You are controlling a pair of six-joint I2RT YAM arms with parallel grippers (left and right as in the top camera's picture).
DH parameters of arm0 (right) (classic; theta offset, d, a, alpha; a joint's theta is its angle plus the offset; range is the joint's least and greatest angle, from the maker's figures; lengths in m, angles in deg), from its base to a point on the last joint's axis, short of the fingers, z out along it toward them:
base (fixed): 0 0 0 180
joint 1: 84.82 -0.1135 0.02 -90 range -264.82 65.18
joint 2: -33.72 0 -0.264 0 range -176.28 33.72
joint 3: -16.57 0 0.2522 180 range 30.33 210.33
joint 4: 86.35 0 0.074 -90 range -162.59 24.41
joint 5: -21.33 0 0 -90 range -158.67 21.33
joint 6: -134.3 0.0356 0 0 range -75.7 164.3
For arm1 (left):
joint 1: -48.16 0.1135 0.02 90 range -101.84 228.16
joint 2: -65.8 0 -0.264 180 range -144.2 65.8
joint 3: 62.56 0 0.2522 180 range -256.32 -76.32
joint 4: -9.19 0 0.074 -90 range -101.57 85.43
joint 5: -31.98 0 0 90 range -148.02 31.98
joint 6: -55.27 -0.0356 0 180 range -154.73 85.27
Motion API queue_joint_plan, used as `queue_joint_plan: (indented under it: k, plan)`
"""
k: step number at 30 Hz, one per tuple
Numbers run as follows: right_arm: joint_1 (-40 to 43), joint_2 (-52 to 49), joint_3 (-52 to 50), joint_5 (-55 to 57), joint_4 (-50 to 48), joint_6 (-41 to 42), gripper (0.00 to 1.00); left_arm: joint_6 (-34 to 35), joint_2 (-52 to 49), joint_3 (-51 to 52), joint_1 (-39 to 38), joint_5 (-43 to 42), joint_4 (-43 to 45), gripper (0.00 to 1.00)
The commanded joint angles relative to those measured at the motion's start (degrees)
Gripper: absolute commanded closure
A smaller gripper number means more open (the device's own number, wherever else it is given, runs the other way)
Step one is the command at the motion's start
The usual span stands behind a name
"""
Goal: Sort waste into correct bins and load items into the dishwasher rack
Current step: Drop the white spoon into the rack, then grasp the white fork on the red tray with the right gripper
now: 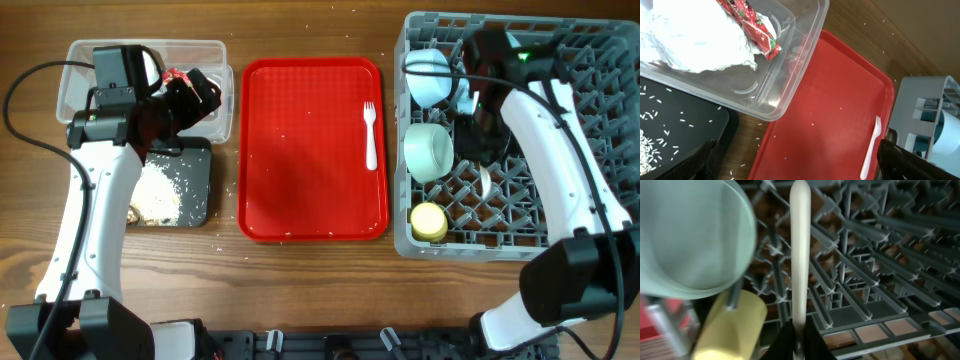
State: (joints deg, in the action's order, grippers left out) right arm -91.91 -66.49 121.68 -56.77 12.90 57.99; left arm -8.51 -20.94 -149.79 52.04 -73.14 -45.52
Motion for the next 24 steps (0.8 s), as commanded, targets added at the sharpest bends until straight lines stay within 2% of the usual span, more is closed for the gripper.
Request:
queue_joint_plan:
  k: [1,3,4,7,9,11,12,13,15,19,24]
  plan:
    - [0.85,-0.20,-4.28,1.86,-0.44,-0.24,0.68,-0.26,-0.48,0.07,0.15,-0.28,0.15,0.00]
    - [0.85,-0.17,-4.42,1.79,-0.61,-1.25,0.57,-0.26,-0.48,0.07,0.15,-0.28,0.15,0.00]
    - [0.85,-0.17,-4.20,1.62,-0.85,-1.70,0.55,-0.26,-0.48,0.07,0.15,-0.28,0.15,0.00]
    - [0.70,-0.17,-0.55,-1.42,-1.77,-1.99,0.54,-0.26,-0.48,0.07,0.15,-0.28,0.15,0.00]
    - [-0.28,-0.17,4.94,-8.70,-3.41,-5.20,0.54,-0.26,-0.48,0.07,0.15,-0.28,0.15,0.00]
    - [-3.72,-0.17,11.04,-16.09,-8.96,-6.38,0.53,-0.26,-0.48,0.07,0.15,-0.28,0.15,0.00]
    - [-5.77,-0.20,12.31,-16.81,-12.31,-6.08,0.50,-0.26,-0.48,0.07,0.15,-0.28,0.15,0.00]
    - [-8.72,-0.20,12.59,-16.61,-17.20,-5.14,0.45,-0.26,-0.48,0.07,0.15,-0.28,0.15,0.00]
    - [-14.25,-2.01,12.57,-15.43,-25.51,-1.29,0.44,-0.26,-0.48,0.07,0.15,-0.28,0.15,0.00]
    - [-21.27,-13.79,12.57,-10.23,-35.95,5.84,0.41,-0.26,-0.48,0.07,0.15,-0.28,0.15,0.00]
    - [-20.90,-23.85,12.57,-7.65,-37.90,10.82,0.41,-0.26,-0.48,0.07,0.15,-0.28,0.15,0.00]
